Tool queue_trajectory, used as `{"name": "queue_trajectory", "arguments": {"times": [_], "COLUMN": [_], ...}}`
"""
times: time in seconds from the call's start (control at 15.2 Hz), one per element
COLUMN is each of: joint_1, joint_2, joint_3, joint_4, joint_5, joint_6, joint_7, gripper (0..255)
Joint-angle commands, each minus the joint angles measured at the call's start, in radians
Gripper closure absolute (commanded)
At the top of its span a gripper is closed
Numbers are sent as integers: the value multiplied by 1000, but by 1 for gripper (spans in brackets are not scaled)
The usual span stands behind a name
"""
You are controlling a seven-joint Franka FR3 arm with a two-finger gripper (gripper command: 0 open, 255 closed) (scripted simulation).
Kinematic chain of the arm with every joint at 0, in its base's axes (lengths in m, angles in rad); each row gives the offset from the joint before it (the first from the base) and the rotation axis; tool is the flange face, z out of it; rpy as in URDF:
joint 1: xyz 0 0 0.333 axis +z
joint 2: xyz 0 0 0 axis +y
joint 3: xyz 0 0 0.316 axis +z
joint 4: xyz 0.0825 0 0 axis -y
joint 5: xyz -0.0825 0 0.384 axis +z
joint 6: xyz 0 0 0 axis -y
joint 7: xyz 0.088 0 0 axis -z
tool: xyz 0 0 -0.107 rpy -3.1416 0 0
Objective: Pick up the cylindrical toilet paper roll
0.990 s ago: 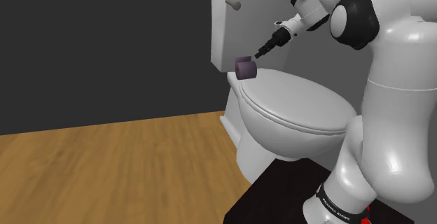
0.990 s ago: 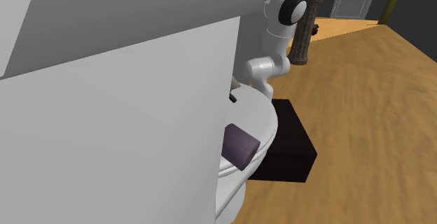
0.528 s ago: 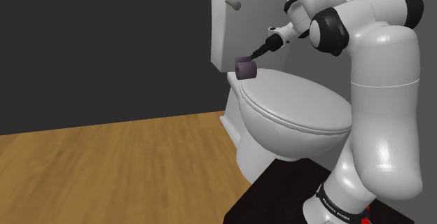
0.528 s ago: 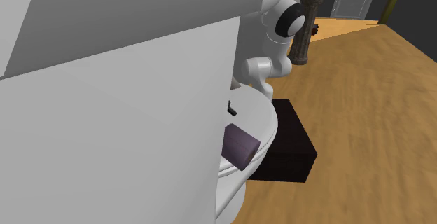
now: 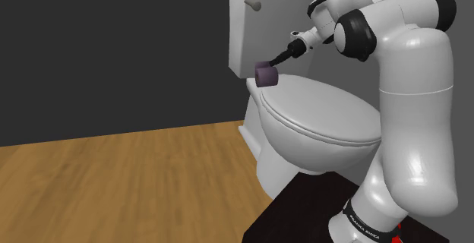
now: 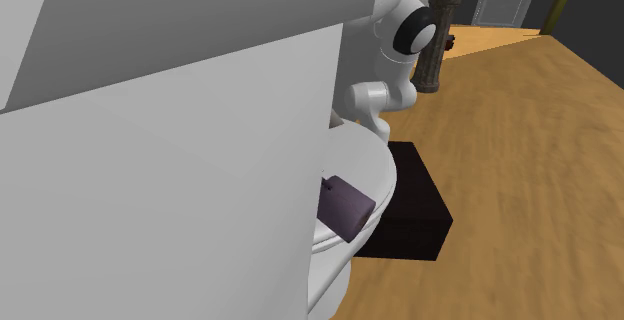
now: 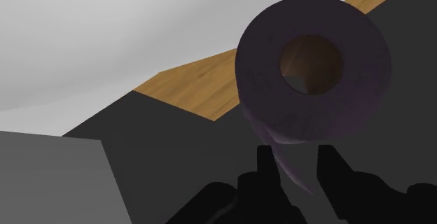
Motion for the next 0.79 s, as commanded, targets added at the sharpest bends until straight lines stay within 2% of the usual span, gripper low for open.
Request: {"name": "queue_trajectory", "arguments": {"times": [0.0,0.26,0.73], "joint_1": [1,-2,-1], "joint_2": [4,9,-21], "joint_3": [2,0,-14], "joint_4": [-4,-1,56], "joint_5": [-9,-6,-12], "joint_6": [1,-3,-36], "joint_7": [0,-1,65], "gripper": [255,255,255]}}
